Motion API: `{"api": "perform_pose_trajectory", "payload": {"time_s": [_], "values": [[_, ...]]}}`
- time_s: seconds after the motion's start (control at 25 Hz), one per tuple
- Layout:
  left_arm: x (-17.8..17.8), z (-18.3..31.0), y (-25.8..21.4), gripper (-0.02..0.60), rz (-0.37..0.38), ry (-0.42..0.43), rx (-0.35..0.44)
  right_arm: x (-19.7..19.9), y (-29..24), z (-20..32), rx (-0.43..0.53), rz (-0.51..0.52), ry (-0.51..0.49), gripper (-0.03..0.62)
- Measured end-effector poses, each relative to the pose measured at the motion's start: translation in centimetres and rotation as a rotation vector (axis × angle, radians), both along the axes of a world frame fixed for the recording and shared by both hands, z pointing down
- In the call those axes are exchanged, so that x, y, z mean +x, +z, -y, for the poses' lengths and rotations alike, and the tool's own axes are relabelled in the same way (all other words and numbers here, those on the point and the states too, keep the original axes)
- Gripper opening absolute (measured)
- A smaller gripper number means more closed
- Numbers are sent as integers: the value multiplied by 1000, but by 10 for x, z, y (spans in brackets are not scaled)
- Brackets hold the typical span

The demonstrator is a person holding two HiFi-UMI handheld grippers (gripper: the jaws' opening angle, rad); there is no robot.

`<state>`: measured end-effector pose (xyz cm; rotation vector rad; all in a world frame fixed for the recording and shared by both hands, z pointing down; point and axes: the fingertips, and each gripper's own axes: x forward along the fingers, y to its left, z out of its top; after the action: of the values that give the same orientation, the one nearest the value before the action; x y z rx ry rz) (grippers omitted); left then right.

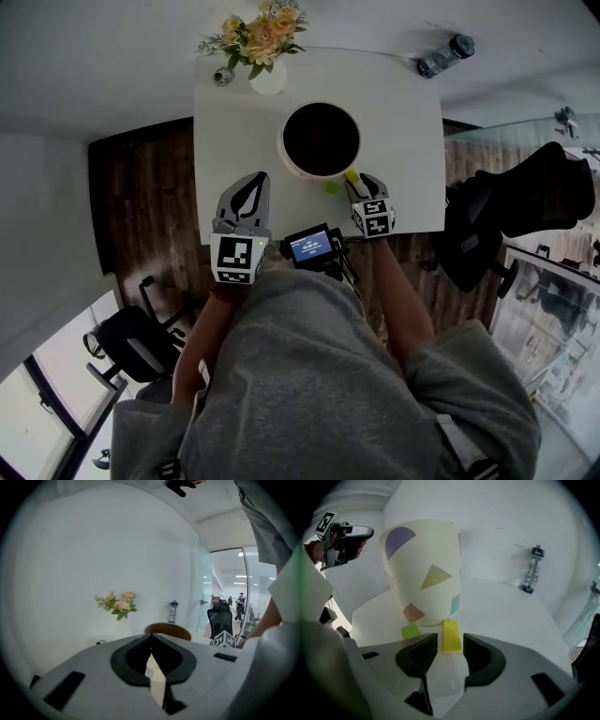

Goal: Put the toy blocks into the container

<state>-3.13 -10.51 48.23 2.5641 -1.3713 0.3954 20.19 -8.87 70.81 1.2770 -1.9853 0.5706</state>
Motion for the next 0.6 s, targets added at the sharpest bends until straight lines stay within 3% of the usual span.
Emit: {"api": "perform_pose_trajectory", "payload": {"time_s": [0.6], "values": [[-3, 2, -1, 8, 0, -2, 4, 2, 13, -2, -31, -26, 21, 129]]}}
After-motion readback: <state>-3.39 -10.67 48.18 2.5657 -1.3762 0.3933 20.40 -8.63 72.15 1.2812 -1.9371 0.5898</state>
